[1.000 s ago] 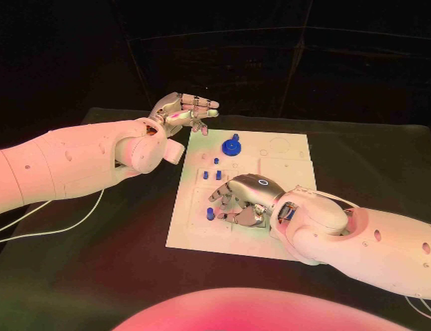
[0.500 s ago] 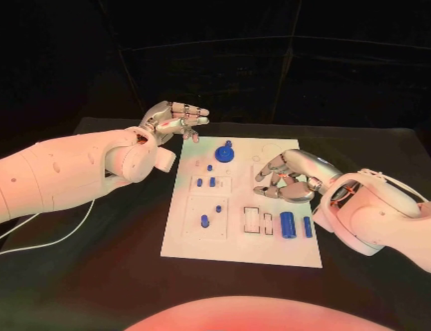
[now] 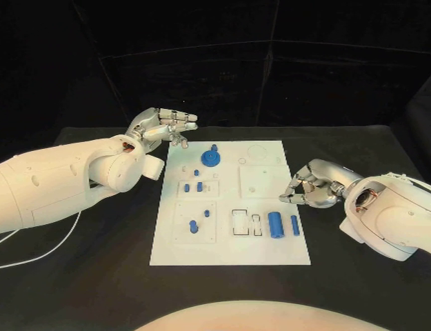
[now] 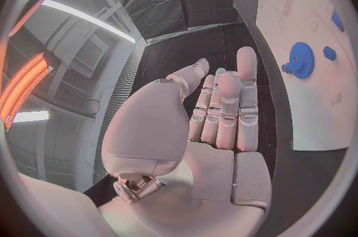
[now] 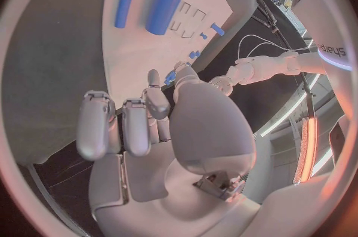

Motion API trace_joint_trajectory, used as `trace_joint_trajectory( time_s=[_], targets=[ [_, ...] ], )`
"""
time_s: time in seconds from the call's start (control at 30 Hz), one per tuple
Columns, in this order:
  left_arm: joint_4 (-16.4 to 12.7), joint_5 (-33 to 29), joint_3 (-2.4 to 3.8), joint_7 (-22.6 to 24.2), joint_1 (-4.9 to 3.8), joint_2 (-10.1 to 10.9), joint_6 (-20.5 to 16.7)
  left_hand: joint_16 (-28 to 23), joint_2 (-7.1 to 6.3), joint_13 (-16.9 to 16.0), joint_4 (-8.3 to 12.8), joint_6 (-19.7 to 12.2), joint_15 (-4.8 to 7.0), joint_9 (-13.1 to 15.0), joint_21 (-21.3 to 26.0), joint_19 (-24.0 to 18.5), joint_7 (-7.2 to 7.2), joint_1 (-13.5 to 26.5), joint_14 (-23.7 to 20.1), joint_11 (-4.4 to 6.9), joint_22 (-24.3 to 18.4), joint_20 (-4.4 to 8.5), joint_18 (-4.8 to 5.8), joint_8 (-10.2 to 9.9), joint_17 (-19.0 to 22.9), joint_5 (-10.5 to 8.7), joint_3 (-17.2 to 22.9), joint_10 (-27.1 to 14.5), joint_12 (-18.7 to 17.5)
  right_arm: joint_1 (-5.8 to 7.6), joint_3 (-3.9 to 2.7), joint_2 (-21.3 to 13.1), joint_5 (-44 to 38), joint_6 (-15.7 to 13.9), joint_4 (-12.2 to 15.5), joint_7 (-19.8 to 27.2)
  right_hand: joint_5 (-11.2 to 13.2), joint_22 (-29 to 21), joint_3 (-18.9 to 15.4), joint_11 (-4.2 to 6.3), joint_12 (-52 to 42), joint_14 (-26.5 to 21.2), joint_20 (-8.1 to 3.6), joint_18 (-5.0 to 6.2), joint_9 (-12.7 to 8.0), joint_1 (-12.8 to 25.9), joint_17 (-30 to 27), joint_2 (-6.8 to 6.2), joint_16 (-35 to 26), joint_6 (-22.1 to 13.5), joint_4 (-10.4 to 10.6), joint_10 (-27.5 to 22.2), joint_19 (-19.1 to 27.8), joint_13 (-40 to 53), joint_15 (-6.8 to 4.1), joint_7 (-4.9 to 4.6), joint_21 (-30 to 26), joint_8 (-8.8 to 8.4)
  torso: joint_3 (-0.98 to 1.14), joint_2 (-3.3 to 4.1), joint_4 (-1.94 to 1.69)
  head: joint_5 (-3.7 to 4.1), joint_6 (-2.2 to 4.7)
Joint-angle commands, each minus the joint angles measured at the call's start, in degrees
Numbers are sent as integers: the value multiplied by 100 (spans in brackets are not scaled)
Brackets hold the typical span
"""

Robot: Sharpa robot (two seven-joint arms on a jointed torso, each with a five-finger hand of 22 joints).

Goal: Assemble the parts on the task board

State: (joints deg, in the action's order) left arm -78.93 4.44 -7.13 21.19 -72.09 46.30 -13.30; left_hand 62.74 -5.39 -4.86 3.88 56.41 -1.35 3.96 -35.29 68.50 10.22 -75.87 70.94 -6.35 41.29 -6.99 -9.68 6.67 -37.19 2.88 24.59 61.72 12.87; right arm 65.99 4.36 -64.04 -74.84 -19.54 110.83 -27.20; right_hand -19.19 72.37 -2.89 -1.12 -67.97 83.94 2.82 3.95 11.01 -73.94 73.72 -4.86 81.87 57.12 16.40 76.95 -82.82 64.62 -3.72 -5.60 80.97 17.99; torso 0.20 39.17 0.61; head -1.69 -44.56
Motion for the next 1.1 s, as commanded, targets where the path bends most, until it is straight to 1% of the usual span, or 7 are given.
trace_joint_trajectory(
  time_s=[0.03,0.13,0.3,0.6,0.77,0.97,1.1],
  targets=[
    [-35,-19,4,19,-13,13,23,-23,25,-5,13,-5,-7,0,37,-42,26,16,-46,-5,-9,-1,-77,18,6,14,-34,-27,25,-40,8,-43,-374,359,68,-590,25,17,-149,25,-51,326,0,-42,52,164,21,12,25,-77,19,-6,-51,67,43,11,24,71,6,-8,31,34,-9],
    [-46,-19,4,20,-13,18,24,-23,25,-5,13,-5,-7,0,37,-42,26,16,-46,-5,-9,-1,-77,18,6,14,-34,-27,25,-103,13,-43,-469,424,93,-694,119,29,-302,28,-72,326,2,-44,105,329,34,32,33,-113,28,-7,-52,126,43,19,30,134,2,-5,6,72,-8],
    [-59,-19,4,21,-12,24,27,-23,25,-5,13,-5,-7,0,37,-42,26,16,-46,-5,-9,-1,-77,18,6,14,-34,-27,25,-221,17,29,-596,477,100,-774,318,47,-481,35,-113,329,1,-46,181,477,67,47,51,-158,30,11,-55,221,38,29,38,223,0,1,-5,101,-11],
    [-54,-19,3,4,-12,33,41,-23,25,-5,13,-5,-7,0,37,-42,26,16,-46,-5,-9,-1,-77,18,6,14,-34,-27,25,-407,20,265,-747,630,40,-796,315,65,-498,36,-107,331,1,-50,194,478,83,55,59,-166,26,7,-61,223,38,30,47,238,-4,3,-5,98,-39],
    [-37,-19,3,-18,-11,31,66,-21,33,-7,10,-1,-7,1,40,-42,25,17,-48,-3,-11,-3,-78,23,9,14,-39,-26,33,-455,20,366,-764,707,-45,-801,312,64,-503,35,-76,334,1,-50,196,476,100,54,67,-171,24,-13,-60,192,38,30,46,240,-9,4,2,94,-32],
    [-26,-19,3,-28,-11,29,82,-21,33,-7,10,-1,-7,1,40,-42,25,17,-48,-3,-11,-3,-78,23,9,14,-39,-26,33,-494,20,462,-771,761,-117,-807,309,70,-507,34,-69,336,0,-51,199,472,115,55,74,-177,23,-19,-62,188,38,29,49,242,-2,0,-21,97,-52],
    [-20,-19,3,-29,-11,30,85,-21,33,-7,10,-1,-7,1,40,-42,25,17,-48,-3,-11,-3,-78,23,9,14,-39,-26,33,-543,20,530,-827,787,-161,-817,307,75,-509,34,-65,337,0,-52,200,470,122,56,78,-181,22,-21,-63,186,38,28,52,243,-7,3,-8,71,-53]
  ],
)
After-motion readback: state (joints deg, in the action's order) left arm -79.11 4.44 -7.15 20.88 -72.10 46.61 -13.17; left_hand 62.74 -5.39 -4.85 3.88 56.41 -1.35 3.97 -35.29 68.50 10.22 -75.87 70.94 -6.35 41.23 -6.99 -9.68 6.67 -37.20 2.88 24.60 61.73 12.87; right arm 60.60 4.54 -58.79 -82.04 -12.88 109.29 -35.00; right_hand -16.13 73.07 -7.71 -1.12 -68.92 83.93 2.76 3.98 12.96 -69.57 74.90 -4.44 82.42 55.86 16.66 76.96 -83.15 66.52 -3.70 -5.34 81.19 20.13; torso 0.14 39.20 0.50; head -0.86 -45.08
